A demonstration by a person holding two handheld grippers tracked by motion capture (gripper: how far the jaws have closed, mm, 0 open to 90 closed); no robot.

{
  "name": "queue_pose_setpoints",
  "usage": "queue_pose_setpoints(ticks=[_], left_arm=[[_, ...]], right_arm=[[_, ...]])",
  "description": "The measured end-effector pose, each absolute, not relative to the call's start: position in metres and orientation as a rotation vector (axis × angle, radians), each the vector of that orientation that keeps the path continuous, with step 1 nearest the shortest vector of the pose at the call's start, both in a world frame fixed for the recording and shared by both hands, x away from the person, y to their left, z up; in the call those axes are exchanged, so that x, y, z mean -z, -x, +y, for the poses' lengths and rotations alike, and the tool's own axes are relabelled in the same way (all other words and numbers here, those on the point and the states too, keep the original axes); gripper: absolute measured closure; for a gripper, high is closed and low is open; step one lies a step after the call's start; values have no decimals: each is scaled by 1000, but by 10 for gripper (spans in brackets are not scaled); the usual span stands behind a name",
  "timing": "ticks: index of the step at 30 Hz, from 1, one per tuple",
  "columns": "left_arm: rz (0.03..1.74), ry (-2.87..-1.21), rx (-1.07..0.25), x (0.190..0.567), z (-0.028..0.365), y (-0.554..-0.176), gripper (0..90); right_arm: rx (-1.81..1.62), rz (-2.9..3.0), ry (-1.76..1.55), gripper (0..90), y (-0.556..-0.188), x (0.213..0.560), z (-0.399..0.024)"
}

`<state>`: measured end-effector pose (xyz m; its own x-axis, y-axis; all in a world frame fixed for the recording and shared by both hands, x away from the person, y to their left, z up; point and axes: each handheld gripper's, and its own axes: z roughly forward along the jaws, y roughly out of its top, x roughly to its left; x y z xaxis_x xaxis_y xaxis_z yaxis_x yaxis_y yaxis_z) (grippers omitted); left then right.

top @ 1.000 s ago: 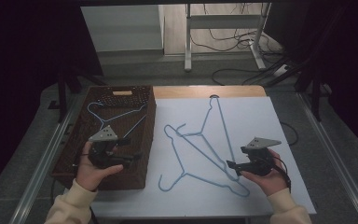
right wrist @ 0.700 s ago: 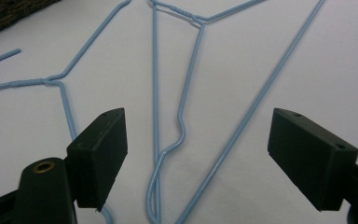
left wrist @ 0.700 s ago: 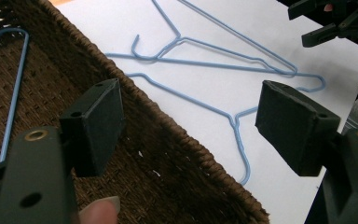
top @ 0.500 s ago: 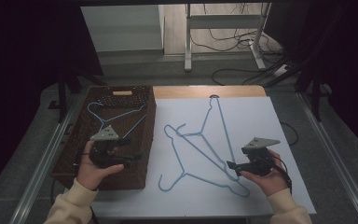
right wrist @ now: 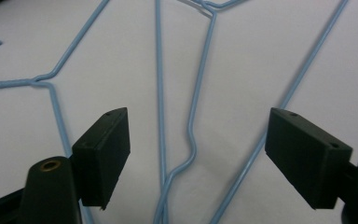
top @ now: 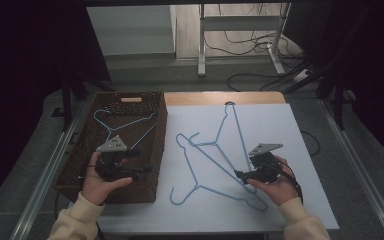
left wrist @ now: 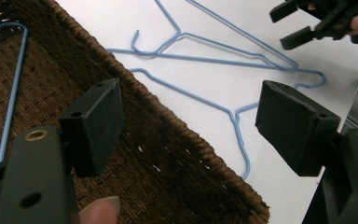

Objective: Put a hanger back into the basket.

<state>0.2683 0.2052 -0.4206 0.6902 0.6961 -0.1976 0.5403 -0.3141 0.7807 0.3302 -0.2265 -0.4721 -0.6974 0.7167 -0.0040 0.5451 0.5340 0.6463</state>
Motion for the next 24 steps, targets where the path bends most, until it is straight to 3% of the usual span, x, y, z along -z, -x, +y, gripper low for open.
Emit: queue_pose_setpoints(ticks=[17, 24], left_arm=[[932, -2019, -212, 421, 202, -267, 229], [925, -2024, -212, 421, 201, -267, 228]], right_arm=[[-851, 2497, -1112, 367, -355, 473, -209], [-771, 2573, -1153, 650, -368, 480, -216]])
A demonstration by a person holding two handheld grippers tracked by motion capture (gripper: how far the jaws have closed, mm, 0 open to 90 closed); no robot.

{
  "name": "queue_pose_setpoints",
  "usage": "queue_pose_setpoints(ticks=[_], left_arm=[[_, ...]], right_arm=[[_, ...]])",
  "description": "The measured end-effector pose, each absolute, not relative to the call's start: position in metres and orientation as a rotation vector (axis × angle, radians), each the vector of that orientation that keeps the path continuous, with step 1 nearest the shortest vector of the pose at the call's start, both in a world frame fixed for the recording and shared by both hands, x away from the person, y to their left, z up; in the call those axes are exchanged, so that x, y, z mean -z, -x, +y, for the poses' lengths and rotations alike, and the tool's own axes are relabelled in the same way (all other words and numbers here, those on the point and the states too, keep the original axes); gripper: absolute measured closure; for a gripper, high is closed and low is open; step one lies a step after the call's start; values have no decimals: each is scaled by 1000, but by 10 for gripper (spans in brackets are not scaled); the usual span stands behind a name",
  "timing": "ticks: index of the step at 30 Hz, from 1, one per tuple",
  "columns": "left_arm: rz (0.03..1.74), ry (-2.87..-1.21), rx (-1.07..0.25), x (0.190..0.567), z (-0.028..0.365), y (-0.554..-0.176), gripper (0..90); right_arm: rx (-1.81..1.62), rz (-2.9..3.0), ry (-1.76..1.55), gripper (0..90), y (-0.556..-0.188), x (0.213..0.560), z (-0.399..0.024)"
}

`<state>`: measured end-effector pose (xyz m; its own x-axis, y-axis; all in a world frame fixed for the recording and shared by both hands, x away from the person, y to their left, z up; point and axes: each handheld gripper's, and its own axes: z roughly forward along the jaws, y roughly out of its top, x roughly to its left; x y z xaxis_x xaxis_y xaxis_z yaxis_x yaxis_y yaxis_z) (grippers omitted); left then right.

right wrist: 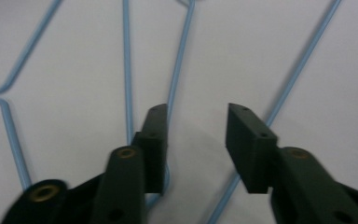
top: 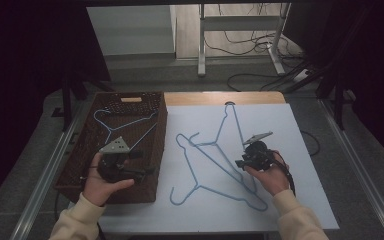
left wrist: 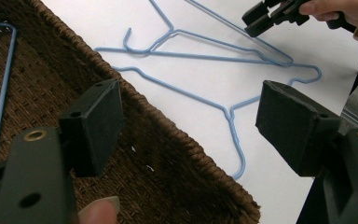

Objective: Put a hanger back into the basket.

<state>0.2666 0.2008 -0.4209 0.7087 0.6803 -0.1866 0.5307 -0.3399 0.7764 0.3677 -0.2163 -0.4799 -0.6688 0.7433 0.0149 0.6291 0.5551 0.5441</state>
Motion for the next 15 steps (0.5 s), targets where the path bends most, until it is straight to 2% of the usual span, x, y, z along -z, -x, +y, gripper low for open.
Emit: queue_pose_setpoints(ticks=[6, 15], left_arm=[[924, -2022, -214, 420, 202, -266, 229], [926, -2021, -212, 421, 202, -265, 229]], right_arm=[[-672, 2639, -1143, 817, -369, 488, -217], [-630, 2683, -1146, 896, -365, 493, -222]])
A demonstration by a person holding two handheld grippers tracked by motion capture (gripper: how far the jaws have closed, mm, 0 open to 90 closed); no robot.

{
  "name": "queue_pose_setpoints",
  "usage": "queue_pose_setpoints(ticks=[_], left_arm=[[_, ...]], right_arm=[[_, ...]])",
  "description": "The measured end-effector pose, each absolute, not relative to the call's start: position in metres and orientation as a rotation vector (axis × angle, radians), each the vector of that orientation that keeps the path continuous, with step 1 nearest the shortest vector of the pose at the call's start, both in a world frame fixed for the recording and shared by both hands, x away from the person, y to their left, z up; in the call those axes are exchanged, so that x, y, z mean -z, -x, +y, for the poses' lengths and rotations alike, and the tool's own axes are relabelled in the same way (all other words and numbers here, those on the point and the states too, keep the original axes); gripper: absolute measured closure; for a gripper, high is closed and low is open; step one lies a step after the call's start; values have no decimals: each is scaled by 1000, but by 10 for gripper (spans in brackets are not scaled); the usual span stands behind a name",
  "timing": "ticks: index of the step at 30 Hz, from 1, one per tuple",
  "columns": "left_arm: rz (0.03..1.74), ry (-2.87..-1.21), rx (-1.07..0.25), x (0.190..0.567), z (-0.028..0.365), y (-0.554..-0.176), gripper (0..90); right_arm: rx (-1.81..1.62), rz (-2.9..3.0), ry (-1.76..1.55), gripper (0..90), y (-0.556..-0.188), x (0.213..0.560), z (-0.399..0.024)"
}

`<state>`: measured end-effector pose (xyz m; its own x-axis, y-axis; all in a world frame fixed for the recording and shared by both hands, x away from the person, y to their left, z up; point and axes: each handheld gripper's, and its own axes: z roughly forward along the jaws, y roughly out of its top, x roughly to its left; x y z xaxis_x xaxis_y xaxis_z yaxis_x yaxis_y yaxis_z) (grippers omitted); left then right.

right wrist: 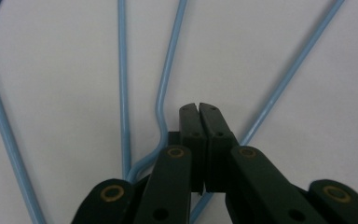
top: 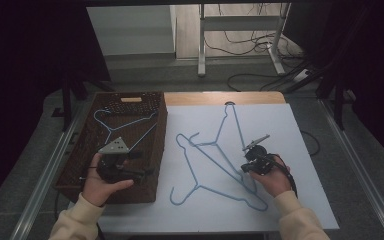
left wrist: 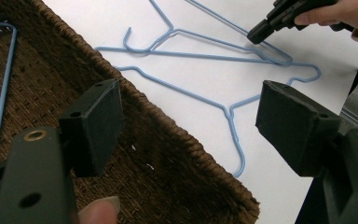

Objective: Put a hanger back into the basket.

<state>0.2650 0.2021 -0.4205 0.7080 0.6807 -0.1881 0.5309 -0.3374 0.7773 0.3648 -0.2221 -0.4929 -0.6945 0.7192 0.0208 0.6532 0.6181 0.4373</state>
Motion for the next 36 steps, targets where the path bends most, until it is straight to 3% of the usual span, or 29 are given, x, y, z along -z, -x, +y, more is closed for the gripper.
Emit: queue_pose_setpoints(ticks=[15, 36], left_arm=[[915, -2019, -218, 418, 202, -263, 229], [912, -2027, -218, 420, 201, -263, 229]], right_arm=[[-593, 2746, -1129, 898, -327, 495, -234], [-625, 2784, -1147, 897, -321, 495, -234]])
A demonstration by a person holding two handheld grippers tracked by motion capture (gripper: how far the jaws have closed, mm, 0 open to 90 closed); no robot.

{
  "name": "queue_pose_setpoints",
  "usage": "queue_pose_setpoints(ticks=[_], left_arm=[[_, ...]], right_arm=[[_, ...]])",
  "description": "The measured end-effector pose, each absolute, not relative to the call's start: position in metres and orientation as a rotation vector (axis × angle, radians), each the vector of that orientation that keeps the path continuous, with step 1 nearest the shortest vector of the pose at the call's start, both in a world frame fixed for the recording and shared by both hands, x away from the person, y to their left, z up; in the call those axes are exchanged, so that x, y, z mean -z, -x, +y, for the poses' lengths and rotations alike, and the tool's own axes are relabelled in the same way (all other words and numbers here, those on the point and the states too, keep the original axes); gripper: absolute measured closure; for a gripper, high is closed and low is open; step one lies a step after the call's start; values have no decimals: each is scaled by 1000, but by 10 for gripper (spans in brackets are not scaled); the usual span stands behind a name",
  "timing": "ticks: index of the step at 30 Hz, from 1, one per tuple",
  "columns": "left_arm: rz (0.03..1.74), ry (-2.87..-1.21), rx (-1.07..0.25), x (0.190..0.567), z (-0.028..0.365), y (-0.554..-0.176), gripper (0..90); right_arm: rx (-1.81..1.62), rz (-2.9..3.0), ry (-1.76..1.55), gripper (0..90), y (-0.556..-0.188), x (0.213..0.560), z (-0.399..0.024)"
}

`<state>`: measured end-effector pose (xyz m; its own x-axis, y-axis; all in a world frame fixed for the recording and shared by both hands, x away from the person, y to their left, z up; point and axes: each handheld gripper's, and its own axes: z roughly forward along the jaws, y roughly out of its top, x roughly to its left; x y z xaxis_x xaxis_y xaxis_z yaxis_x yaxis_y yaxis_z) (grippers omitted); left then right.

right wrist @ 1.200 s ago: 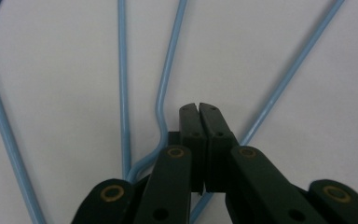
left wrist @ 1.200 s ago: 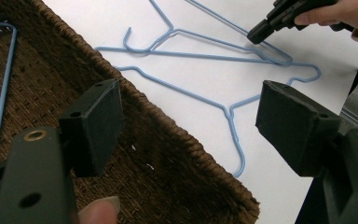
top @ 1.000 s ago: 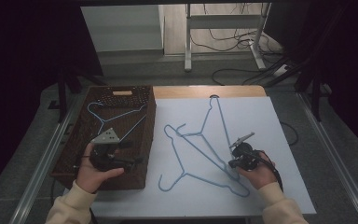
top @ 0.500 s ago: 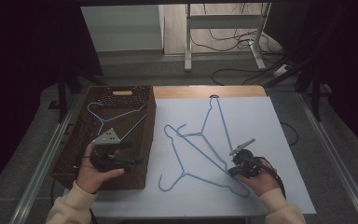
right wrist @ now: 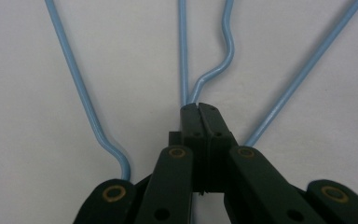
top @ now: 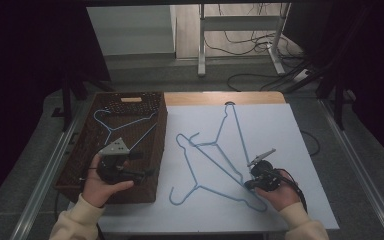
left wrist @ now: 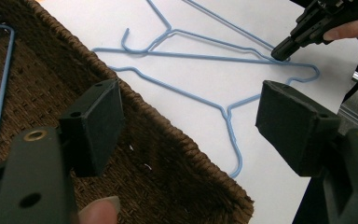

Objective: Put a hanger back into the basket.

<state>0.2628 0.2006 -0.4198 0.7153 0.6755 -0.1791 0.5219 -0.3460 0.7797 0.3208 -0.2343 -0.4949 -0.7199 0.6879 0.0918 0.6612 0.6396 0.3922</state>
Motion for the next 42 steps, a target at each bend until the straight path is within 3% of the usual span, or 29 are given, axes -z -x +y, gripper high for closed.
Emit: queue_pose_setpoints(ticks=[42], left_arm=[[914, -2034, -213, 422, 200, -263, 228]], right_arm=[[-709, 3002, -973, 895, -297, 501, -179]])
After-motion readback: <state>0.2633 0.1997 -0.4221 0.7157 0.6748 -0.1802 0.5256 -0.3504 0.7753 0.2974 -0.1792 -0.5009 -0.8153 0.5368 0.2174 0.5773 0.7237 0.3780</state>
